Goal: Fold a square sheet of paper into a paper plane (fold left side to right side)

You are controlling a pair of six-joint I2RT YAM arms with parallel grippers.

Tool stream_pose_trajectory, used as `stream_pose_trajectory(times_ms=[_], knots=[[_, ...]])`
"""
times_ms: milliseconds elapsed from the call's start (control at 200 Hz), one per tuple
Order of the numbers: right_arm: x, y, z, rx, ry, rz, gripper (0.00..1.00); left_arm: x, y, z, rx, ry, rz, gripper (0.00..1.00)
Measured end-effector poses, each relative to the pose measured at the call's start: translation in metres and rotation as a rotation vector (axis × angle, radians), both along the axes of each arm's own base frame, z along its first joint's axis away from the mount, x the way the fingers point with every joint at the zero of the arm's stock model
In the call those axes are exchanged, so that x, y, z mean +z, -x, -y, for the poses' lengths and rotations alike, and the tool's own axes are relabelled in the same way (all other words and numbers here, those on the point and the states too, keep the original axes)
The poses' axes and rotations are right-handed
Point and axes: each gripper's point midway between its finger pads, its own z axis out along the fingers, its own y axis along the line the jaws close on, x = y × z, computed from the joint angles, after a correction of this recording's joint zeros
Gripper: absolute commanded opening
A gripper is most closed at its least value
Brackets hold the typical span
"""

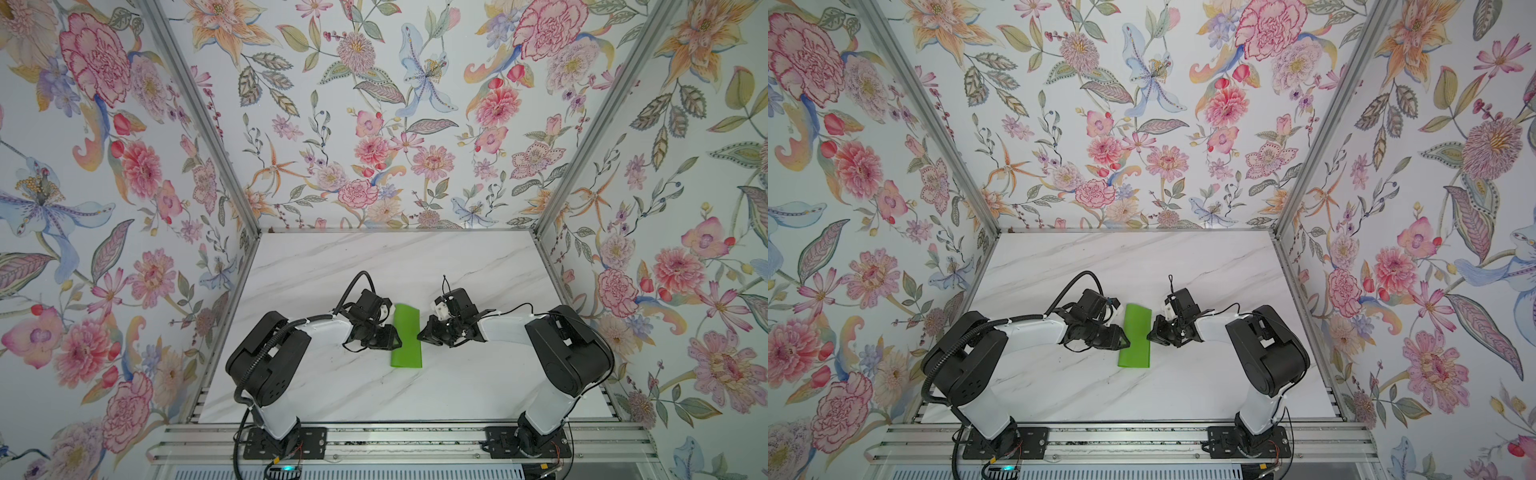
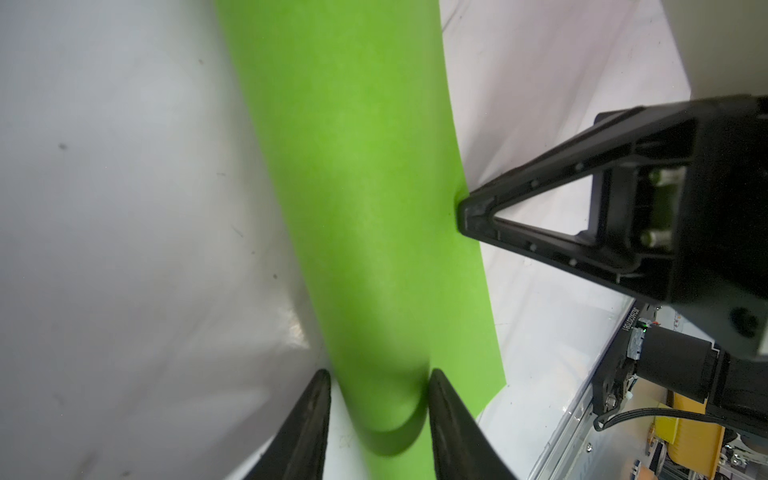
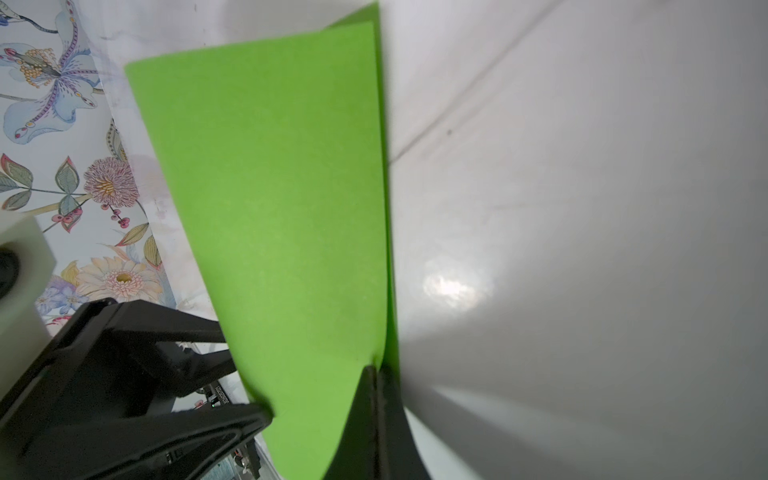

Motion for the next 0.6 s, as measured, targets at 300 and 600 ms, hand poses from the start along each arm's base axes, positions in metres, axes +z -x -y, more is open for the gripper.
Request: stream_pose_trajectory(times_ms=[300, 600], knots=[[-0.001, 0.0, -0.001, 0.008, -0.016, -0.012, 0.0, 0.0, -0.001, -0.001, 0.005, -0.014, -0.002, 0.39], [-0.001, 0.0, -0.002, 0.011, -0.021, -0.016, 0.0, 0.03, -0.024, 0.004, 0.02, -0.022, 0.087, 0.39]])
